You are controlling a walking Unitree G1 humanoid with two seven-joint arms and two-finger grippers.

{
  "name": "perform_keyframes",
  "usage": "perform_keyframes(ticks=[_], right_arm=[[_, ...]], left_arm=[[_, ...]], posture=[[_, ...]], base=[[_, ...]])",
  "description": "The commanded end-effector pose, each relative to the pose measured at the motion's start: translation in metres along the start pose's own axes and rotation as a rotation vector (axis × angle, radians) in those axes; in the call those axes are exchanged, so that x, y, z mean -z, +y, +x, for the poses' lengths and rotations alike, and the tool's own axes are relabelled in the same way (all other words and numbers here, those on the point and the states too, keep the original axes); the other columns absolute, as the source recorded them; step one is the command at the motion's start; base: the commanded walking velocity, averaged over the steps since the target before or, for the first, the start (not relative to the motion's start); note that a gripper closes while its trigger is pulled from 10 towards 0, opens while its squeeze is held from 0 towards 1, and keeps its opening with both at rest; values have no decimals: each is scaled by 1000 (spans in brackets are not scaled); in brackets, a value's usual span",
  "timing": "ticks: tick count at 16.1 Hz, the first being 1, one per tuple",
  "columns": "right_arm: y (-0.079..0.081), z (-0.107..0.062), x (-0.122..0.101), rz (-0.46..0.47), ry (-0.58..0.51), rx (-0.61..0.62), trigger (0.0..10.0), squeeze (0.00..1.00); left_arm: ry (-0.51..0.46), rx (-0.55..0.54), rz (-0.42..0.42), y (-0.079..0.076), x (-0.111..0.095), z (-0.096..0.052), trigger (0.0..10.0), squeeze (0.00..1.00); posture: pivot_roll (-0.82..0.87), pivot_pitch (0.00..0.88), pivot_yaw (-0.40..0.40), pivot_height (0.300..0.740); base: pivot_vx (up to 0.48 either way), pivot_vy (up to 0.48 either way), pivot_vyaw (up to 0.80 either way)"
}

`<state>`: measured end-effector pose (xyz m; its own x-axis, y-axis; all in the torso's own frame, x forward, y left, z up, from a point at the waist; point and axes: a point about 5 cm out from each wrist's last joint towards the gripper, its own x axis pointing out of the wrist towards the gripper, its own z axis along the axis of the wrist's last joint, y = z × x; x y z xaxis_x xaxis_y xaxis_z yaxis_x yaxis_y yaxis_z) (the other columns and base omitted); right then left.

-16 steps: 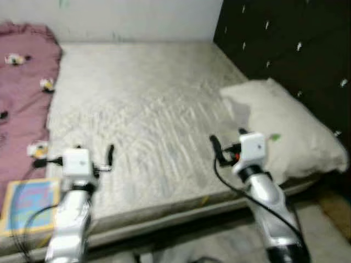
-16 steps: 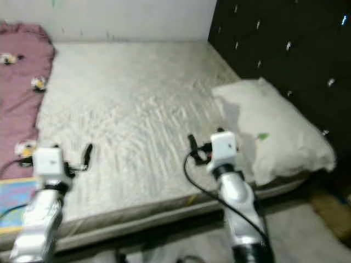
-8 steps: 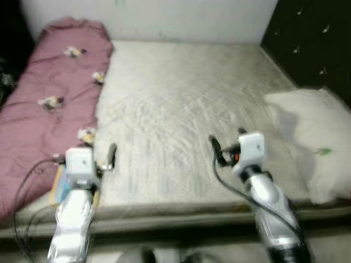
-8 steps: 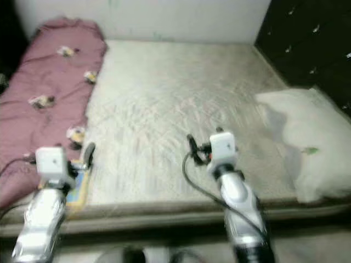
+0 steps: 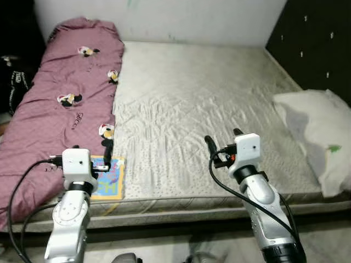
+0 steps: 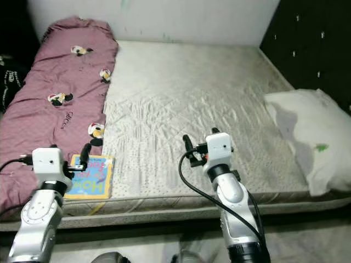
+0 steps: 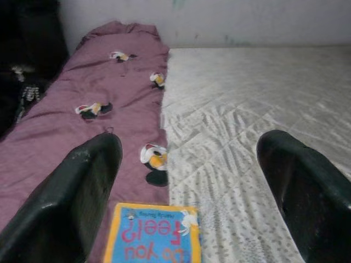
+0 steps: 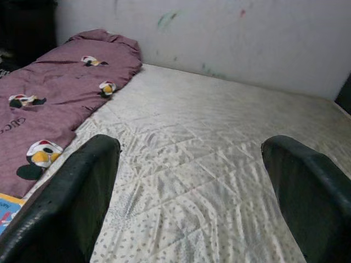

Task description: Clean up the room

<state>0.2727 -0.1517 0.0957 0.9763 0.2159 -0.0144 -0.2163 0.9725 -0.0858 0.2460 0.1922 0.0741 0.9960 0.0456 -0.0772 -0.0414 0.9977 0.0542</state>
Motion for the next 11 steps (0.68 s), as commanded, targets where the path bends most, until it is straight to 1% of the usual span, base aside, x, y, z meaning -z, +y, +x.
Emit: perform_keyframes(ticks=[1,6,11], right_arm=[[-2,-1,-1,3,-2,7,10000,0],[-2,0,1,2,10,6,10000,0],[0,1,2,5,19,9,10000,0]], left_arm=[[-2,18,10,-3,-1,-1,10000,0],[-5,21,7,-4,-2,0,10000,0],[-2,39,7,-9,0,-3,10000,0]], posture=[[2,0,-52,740],[2,0,-52,740],[2,0,-51,740]], base=[[0,442,0],[0,442,0],[0,442,0]])
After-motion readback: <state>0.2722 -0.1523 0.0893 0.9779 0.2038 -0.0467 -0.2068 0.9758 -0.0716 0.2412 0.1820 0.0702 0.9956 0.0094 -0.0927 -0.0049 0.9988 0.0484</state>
